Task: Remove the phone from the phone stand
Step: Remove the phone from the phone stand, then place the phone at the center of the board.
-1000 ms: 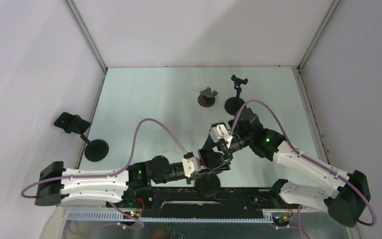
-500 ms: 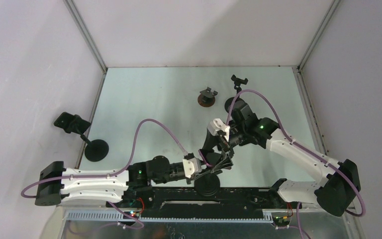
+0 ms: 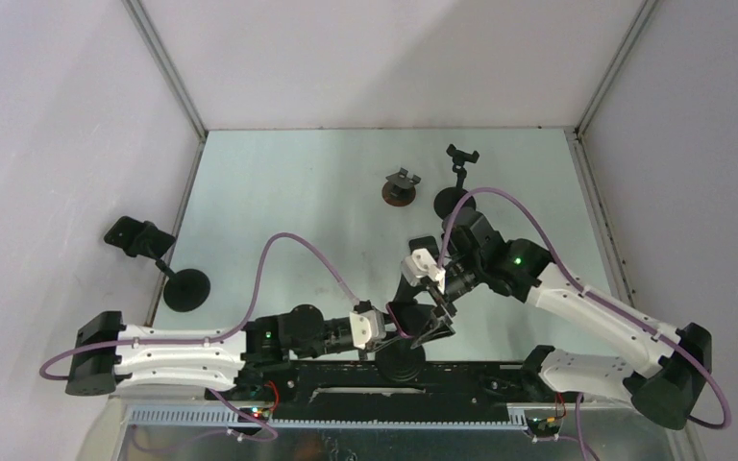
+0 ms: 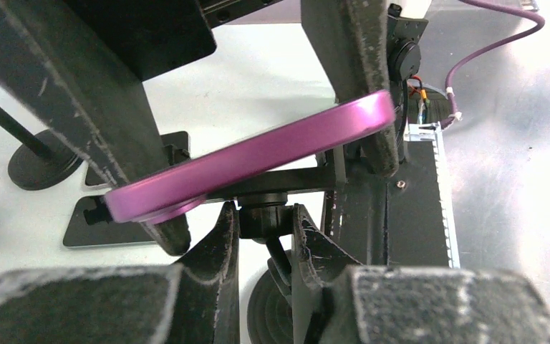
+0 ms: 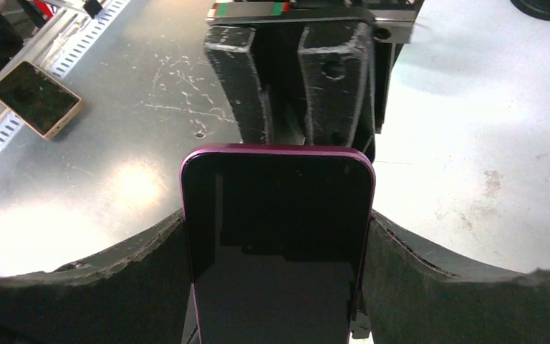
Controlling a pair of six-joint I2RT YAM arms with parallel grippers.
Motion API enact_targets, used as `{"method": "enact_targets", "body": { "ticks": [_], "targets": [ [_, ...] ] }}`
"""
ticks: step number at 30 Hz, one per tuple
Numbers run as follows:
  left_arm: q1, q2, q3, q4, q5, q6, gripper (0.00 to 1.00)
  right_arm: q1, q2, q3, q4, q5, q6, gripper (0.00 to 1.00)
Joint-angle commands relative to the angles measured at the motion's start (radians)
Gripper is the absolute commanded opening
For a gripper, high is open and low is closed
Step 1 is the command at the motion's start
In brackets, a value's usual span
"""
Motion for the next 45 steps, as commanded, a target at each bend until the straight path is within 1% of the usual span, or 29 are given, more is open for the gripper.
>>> {"method": "enact_targets", "body": {
  "ticks": [1,8,12,14,18,20,22,23,24,25,26,27,28,29,30,31,32,34,36,39,40,45],
  "targets": [
    [-0.020,-0.046,-0.007,0.104,0.111,-0.023,0.00,0.033,-0.085,0.001,0.108,0.105,0.015,0.00],
    [0.038,-0.079,-0.020,0.083,0.118,-0.037,0.00,0.096,-0.178,-0.054,0.154,0.104,0.104,0.00],
    [0.092,-0.112,-0.026,0.043,0.103,-0.052,0.00,0.115,-0.228,-0.079,0.187,0.109,0.162,0.00],
    [0.148,-0.147,-0.035,0.020,0.098,-0.066,0.00,0.116,-0.258,-0.098,0.225,0.120,0.195,0.00],
    [0.217,-0.241,-0.049,-0.091,0.067,-0.075,0.00,0.113,-0.317,-0.129,0.335,0.169,0.281,0.00],
    [0.236,-0.297,-0.046,-0.161,0.036,-0.069,0.00,0.111,-0.349,-0.147,0.405,0.230,0.345,0.00],
    [0.246,-0.356,-0.038,-0.236,-0.019,-0.064,0.00,0.111,-0.377,-0.172,0.484,0.344,0.422,0.00],
    [0.247,-0.374,-0.027,-0.261,-0.070,-0.063,0.00,0.111,-0.385,-0.181,0.508,0.445,0.478,0.00],
    [0.249,-0.411,-0.012,-0.316,-0.130,-0.064,0.00,0.111,-0.391,-0.196,0.546,0.502,0.503,0.00],
    [0.249,-0.443,-0.002,-0.338,-0.171,-0.072,0.00,0.110,-0.391,-0.201,0.557,0.615,0.544,0.00],
    [0.250,-0.458,0.017,-0.406,-0.265,-0.092,0.00,0.110,-0.380,-0.204,0.570,0.664,0.559,0.00],
    [0.250,-0.483,0.030,-0.434,-0.307,-0.100,0.00,0.112,-0.371,-0.205,0.572,0.751,0.583,0.00],
    [0.251,-0.495,0.053,-0.488,-0.376,-0.106,0.00,0.112,-0.347,-0.205,0.577,0.794,0.593,0.00],
    [0.251,-0.517,0.063,-0.513,-0.399,-0.106,0.00,0.117,-0.319,-0.205,0.581,0.886,0.635,0.00],
    [0.251,-0.527,0.082,-0.553,-0.442,-0.108,0.00,0.120,-0.303,-0.205,0.592,0.929,0.663,0.00],
    [0.251,-0.542,0.092,-0.574,-0.461,-0.108,0.00,0.124,-0.268,-0.205,0.599,1.021,0.729,0.00],
    [0.251,-0.546,0.115,-0.618,-0.511,-0.133,0.00,0.126,-0.249,-0.205,0.611,1.068,0.795,0.00],
    [0.252,-0.548,0.154,-0.688,-0.579,-0.163,0.00,0.131,-0.188,-0.196,0.617,1.236,0.895,0.00],
    [0.252,-0.537,0.190,-0.757,-0.613,-0.176,0.00,0.133,-0.108,-0.166,0.597,1.339,0.976,0.00],
    [0.252,-0.509,0.227,-0.844,-0.616,-0.175,0.00,0.140,0.038,-0.091,0.548,1.456,1.060,0.00],
    [0.252,-0.505,0.240,-0.854,-0.610,-0.174,0.00,0.141,0.066,-0.080,0.539,1.496,1.102,0.00],
    [0.252,-0.485,0.258,-0.900,-0.592,-0.165,0.00,0.135,0.276,-0.007,0.559,1.555,1.198,0.00]
  ]
}}
